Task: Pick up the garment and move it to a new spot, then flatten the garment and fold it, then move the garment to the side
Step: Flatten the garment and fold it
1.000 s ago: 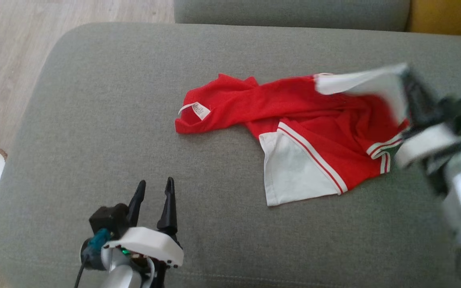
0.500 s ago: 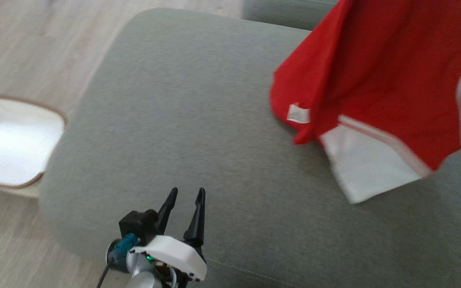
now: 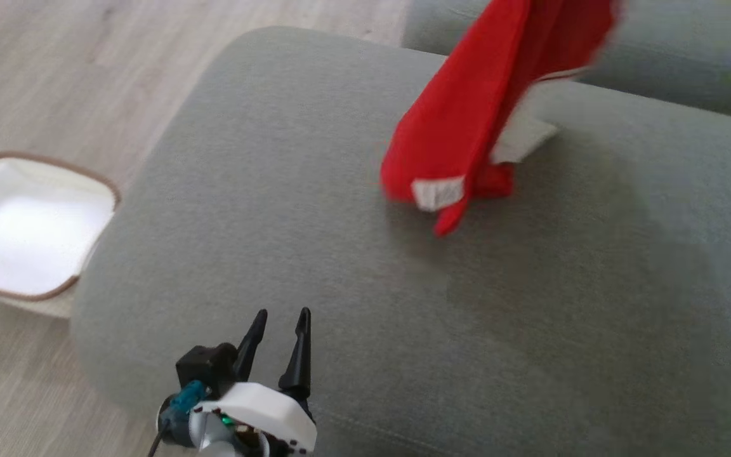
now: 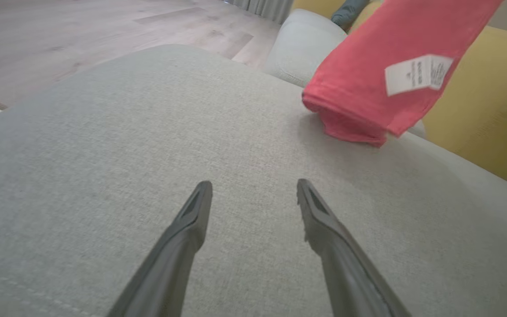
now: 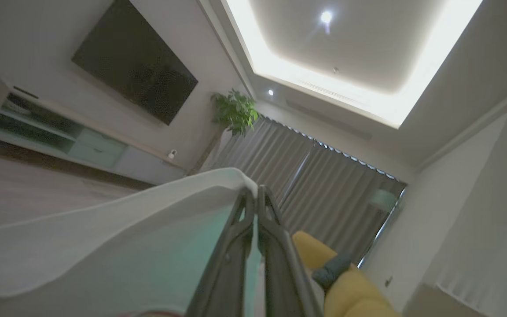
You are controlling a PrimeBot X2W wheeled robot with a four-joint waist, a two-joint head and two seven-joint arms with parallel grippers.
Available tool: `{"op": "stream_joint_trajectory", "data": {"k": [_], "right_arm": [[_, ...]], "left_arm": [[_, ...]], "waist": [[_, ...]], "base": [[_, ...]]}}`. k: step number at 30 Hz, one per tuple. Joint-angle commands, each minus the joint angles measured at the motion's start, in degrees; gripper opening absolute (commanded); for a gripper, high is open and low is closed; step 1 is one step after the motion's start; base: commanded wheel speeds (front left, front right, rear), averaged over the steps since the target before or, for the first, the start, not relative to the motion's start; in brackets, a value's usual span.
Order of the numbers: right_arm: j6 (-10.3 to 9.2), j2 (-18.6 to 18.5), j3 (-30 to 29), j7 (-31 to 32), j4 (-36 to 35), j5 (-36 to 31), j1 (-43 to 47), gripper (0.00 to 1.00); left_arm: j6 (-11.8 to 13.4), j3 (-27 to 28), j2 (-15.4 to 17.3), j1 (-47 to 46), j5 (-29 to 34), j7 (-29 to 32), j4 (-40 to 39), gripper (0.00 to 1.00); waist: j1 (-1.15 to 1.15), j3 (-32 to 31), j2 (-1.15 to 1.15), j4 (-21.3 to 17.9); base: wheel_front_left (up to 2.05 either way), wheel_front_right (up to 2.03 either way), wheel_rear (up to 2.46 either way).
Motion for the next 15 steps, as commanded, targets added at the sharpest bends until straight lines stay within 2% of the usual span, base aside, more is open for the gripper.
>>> {"op": "stream_joint_trajectory", "data": {"k": [1, 5, 7, 12, 15], "right_arm": [[0.37, -1.1, -0.6, -0.3, -0.8, 1.1, 3.2, 0.00], [0.37, -4.1, -1.9, -0.3, -1.2, 4.5, 14.8, 0.00], [0.37, -4.3, -5.7, -0.3, -1.0, 6.9, 21.7, 0.00], [0.37, -1.9, -15.0, -0.3, 0.5, 8.7, 38.3, 0.00], [0.37, 1.4, -19.3, -0.3, 0.5, 8.0, 45.2, 0.00]], "left_arm": [[0.0, 2.2, 0.0, -2.2, 0.4, -0.3, -2.0, 1.00], [0.1, 2.7, 0.0, -2.9, 0.6, -0.3, -2.3, 1.00], [0.1, 3.1, 0.0, -3.1, 0.8, -0.3, -2.3, 1.00], [-0.1, 3.5, 0.0, -3.9, 0.2, -0.3, -2.4, 1.00], [-0.4, 3.3, 0.0, -4.4, 0.0, -0.3, -2.2, 1.00]], "waist": [[0.00, 0.7, 0.00, -2.7], [0.00, 1.3, 0.00, -6.7], [0.00, 1.6, 0.00, -8.9], [0.00, 2.3, 0.00, -13.1], [0.00, 2.5, 0.00, -15.3]], "base": [[0.00, 0.00, 0.00], [0.00, 0.00, 0.00], [0.00, 0.00, 0.00], [0.00, 0.00, 0.00], [0.00, 0.00, 0.00]]}}
